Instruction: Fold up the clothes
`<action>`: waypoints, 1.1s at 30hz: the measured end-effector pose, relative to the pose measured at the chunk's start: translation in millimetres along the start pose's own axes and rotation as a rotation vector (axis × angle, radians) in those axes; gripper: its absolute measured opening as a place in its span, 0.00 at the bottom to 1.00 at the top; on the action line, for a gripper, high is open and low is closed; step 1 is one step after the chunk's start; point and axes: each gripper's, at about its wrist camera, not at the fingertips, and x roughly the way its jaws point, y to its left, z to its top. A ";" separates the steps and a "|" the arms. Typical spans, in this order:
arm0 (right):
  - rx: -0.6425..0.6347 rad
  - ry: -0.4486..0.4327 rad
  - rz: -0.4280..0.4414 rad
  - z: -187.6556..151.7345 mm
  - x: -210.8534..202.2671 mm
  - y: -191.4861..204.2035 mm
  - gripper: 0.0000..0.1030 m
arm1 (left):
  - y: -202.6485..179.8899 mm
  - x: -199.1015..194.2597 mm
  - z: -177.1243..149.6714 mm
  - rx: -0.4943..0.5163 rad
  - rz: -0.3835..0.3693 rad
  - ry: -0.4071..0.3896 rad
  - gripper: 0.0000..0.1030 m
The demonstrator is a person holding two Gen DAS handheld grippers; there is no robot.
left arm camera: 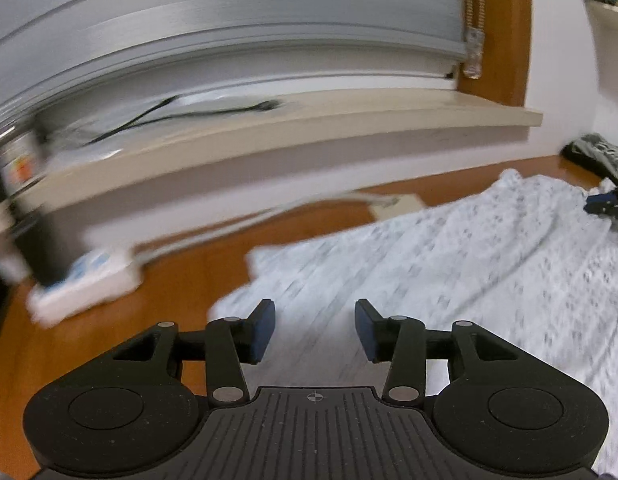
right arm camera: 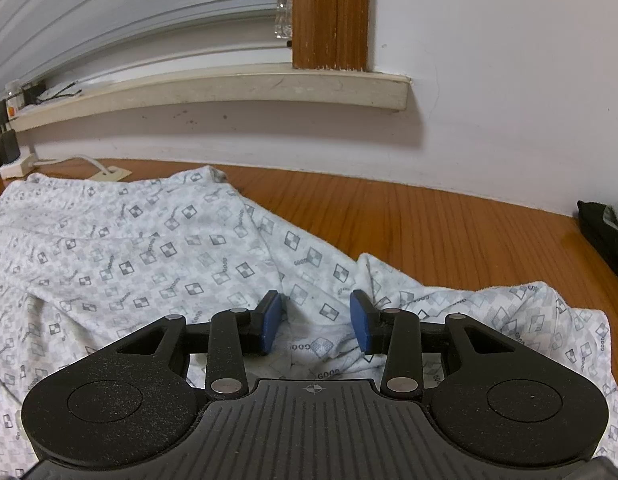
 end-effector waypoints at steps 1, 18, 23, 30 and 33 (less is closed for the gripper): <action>0.001 0.000 0.002 0.2 0.1 -0.5 0.38 | -5.9 11.8 7.6 0.008 -0.015 0.001 0.46; 0.027 -0.004 0.053 -0.3 0.7 -8.9 0.50 | 39.3 69.1 19.3 0.037 0.104 0.143 0.38; 0.010 -0.003 0.063 0.2 1.8 -6.5 0.56 | 69.3 65.6 13.9 -0.011 0.256 0.146 0.21; -0.013 -0.005 0.035 -0.1 2.4 -2.5 0.56 | 51.3 67.4 25.1 -0.070 0.119 0.100 0.38; -0.007 -0.006 0.038 -0.2 3.0 -3.5 0.56 | 44.7 79.6 25.2 -0.060 0.090 0.126 0.31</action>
